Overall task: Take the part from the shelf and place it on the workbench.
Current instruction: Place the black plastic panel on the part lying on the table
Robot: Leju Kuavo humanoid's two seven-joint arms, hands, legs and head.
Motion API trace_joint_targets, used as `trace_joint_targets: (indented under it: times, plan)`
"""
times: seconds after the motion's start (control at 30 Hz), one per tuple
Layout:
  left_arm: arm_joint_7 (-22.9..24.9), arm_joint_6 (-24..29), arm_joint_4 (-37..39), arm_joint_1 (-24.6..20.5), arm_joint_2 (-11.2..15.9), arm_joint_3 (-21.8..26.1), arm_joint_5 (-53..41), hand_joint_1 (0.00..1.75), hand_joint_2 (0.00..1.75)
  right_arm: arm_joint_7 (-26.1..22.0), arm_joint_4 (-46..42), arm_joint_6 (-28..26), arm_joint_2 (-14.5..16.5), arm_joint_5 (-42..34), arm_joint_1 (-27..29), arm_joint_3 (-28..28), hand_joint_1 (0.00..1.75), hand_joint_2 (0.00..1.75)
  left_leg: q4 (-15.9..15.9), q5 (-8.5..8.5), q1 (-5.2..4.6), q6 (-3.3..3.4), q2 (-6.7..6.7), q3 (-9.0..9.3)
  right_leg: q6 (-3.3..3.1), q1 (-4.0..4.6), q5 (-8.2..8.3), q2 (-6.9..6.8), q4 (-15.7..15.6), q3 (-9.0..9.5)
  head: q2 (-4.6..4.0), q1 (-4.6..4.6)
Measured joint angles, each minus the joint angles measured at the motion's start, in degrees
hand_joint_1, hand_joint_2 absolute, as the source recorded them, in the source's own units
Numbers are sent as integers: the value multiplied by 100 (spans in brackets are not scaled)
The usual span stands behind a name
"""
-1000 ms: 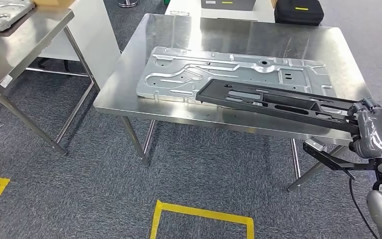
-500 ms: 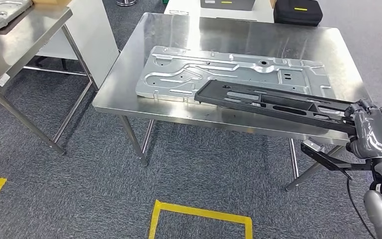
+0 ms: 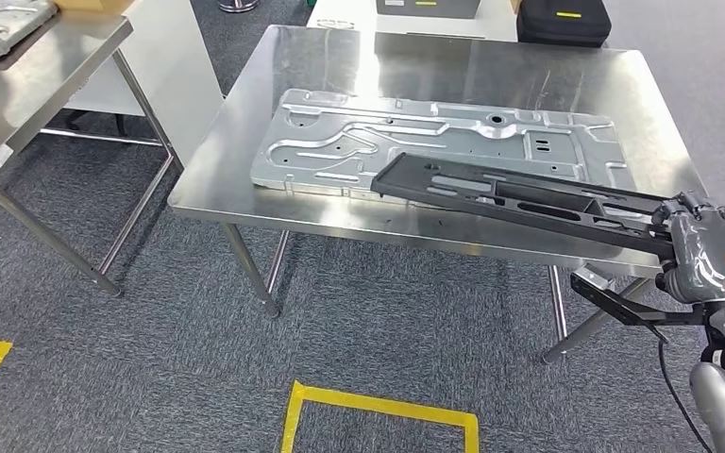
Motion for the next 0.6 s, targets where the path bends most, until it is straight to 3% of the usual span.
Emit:
trace_joint_targets:
  times: [0.07, 0.17, 0.2, 0.23, 0.27, 0.33, 0.37, 0.43, 0.53, 0.6]
  plan:
    - [-1, -2, 0, -1, -1, 0, 0, 0, 175, -1, -1, 1, 1, -11, -8, 0, 175, 175, 259, -161, 14, -58, 2, -103, -80, -16, -10, 2, -21, 32, 0, -4]
    - [-1, -5, 0, 2, -2, 0, -1, 0, 175, -1, 0, 7, 5, -22, -18, -1, 175, 175, 1342, -628, 25, -93, -3, -673, -153, 13, -46, -4, -23, 69, 0, -7]
    - [0, -7, 0, 7, -2, 0, 0, 0, 175, -1, 1, 11, 9, -25, -16, -1, 175, 175, 1614, -674, 25, -91, -3, -846, -164, 25, -62, -1, -22, 87, 0, -7]
    - [0, -9, 0, 12, -2, 0, 0, 0, 175, -1, 2, 15, 12, -27, -16, 1, 175, 175, 1686, -603, 24, -80, -3, -926, -169, 35, -81, 4, -22, 111, 0, -7]
    - [0, -12, 0, 15, -2, 0, 0, 0, 175, -1, 3, 19, 15, -28, -15, 1, 175, 175, 1526, -420, 23, -59, -4, -891, -169, 45, -103, 10, -22, 145, -1, -7]
    - [0, -15, -2, 20, 3, 0, -1, 0, 175, -1, 3, 22, 19, -33, -19, 2, 175, 175, 784, 43, 7, 16, -16, -600, -156, 63, -158, 19, -21, 221, -1, -5]
    - [0, -16, -3, 18, 6, 0, -1, 0, 175, -1, 5, 24, 20, -37, -27, 2, 175, 175, 436, 178, -6, 54, -21, -448, -136, 74, -186, 26, -15, 244, -1, -4]
    - [0, -18, -4, 15, 10, 0, -1, 0, 175, -1, 10, 27, 25, -46, -40, 2, 175, 175, 114, 224, -36, 100, -24, -306, -83, 78, -220, 32, -15, 254, 0, -2]
    - [0, -19, -5, 17, 7, 0, -1, 0, 175, -1, 13, 32, 24, -52, -42, 2, 175, 175, 4, 224, -16, 157, -17, -240, 12, 64, -274, 26, 15, 264, -1, 0]
    - [0, -19, -7, 17, 3, 0, -1, 0, 175, -1, 11, 33, 22, -57, -50, 2, 175, 175, -78, 234, 13, 209, -11, -163, 57, 56, -463, 21, 352, 125, 0, 7]
